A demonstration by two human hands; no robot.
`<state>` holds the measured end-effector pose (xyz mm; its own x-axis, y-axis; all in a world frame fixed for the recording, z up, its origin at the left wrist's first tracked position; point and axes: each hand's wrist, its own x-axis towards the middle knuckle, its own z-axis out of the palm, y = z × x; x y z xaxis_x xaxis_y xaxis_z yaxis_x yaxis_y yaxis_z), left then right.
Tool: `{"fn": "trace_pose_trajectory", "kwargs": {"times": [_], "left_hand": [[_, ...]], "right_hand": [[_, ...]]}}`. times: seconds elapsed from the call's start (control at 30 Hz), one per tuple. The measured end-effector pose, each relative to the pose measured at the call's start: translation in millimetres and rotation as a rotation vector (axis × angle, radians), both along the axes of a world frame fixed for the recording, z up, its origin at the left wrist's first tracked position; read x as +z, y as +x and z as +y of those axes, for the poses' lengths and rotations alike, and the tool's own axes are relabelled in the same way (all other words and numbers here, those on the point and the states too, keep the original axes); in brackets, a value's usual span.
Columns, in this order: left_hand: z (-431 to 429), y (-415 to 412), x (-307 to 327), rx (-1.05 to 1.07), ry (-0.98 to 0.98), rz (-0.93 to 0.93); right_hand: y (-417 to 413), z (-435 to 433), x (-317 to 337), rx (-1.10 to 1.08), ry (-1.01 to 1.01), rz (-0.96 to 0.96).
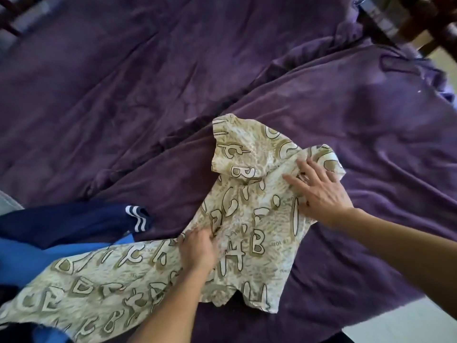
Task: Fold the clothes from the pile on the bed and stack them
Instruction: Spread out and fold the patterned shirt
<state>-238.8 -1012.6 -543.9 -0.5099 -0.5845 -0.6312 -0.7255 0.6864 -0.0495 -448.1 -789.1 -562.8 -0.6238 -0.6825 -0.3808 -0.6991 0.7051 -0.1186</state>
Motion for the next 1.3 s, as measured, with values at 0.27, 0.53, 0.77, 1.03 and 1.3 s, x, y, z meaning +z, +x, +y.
{"fn": "trace_pose_trajectory", "kwargs": {"times": [0.27, 0.53, 0.77, 1.03, 1.3], "left_hand": [[-102, -61, 46, 0.257, -0.22, 0.462], [-99, -54, 61, 0.042, -0.235, 0.639], [35, -9, 0, -0.443, 0.175, 0.218], [25, -10, 6, -0.405, 0.061, 0.272], [42, -96, 48, -0.542, 0.097, 0.068]], "right_hand": [[-58, -55, 38, -0.393, -0.143, -0.027], [-25, -36, 62, -0.969, -0.358, -0.031], [66, -1, 2, -1.406, -0.412, -0.443], [75, 57, 25, -1.431, -0.424, -0.112], [81, 114, 57, -1.428, -0.431, -0.088]]}}
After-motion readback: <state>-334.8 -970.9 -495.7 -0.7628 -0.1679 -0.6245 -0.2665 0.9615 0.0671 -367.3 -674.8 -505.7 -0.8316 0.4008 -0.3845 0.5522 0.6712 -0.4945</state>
